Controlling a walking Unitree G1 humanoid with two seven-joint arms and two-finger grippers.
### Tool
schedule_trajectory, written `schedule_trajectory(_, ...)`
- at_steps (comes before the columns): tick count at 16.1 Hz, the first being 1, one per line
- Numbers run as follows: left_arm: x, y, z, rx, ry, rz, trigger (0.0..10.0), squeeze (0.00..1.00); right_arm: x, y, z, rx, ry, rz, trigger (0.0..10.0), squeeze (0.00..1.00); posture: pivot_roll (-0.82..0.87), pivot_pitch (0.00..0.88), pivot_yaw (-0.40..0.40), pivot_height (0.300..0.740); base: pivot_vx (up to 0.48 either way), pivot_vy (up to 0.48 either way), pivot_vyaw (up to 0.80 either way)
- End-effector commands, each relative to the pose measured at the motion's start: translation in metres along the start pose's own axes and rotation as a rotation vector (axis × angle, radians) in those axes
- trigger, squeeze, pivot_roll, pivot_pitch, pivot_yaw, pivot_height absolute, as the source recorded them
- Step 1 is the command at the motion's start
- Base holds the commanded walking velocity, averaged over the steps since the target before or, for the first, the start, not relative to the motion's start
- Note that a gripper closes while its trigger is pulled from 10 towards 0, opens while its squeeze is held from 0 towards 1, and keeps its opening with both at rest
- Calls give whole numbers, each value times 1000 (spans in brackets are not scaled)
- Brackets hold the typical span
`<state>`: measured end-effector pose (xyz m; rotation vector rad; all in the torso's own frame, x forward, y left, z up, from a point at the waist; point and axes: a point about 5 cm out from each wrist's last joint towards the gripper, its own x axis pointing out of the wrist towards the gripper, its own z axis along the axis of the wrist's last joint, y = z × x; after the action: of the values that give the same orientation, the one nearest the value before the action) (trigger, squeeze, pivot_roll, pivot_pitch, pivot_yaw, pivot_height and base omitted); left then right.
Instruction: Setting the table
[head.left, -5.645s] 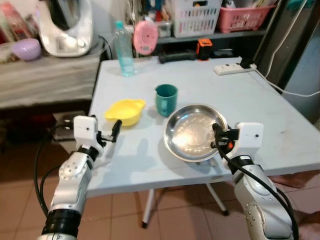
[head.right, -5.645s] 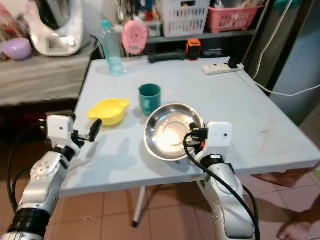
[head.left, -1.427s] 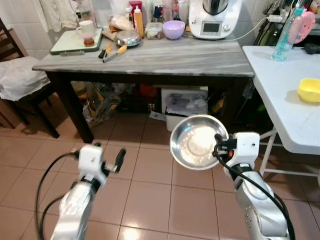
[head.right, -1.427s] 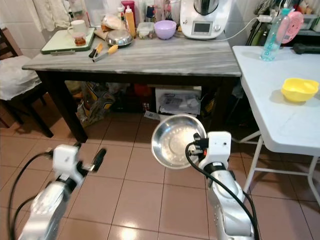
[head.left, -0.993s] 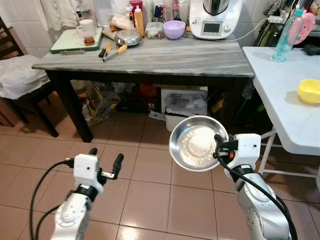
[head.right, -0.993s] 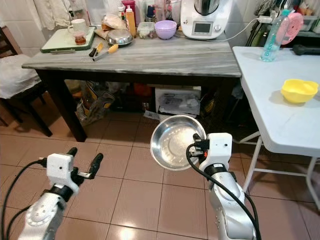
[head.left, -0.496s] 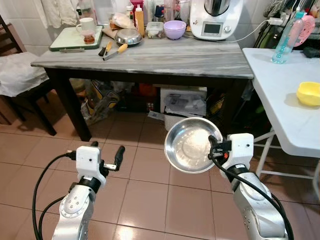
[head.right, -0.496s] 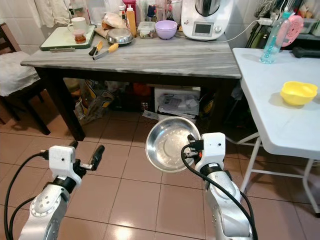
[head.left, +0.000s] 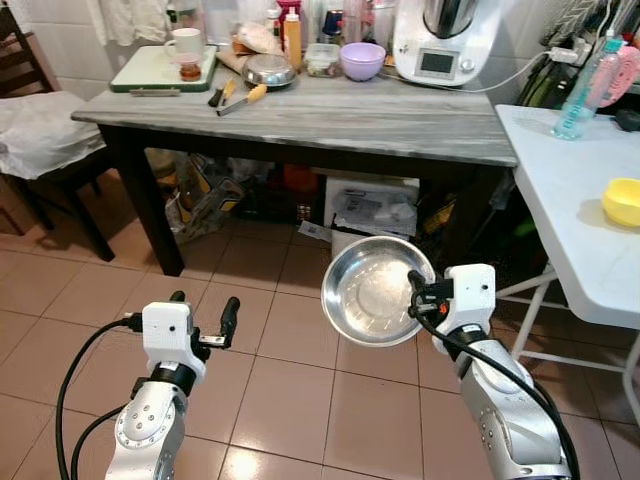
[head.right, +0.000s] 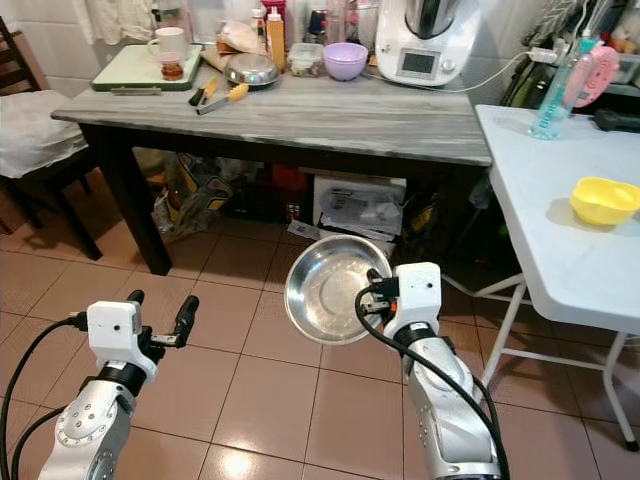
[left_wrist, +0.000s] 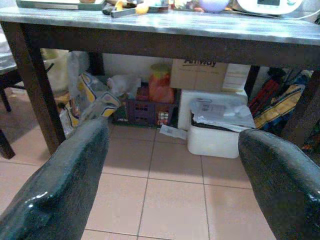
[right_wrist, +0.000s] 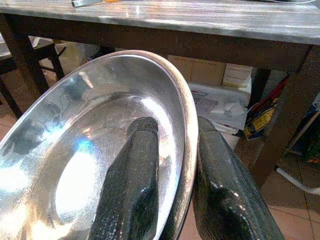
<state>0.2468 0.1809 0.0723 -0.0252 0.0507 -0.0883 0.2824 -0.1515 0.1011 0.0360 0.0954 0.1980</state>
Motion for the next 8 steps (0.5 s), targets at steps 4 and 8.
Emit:
schedule_trajectory(4,11,4,9,42,-19,12,10000,0,2,2,8,8,-47,-2,10000,0,5,0,-10,740,0,0,0)
schedule_trajectory(8,22,5,14,38,-31,14,10000,0,-1,-3,12,7,-68,-30,10000,0,-18,0,4,740,0,0,0)
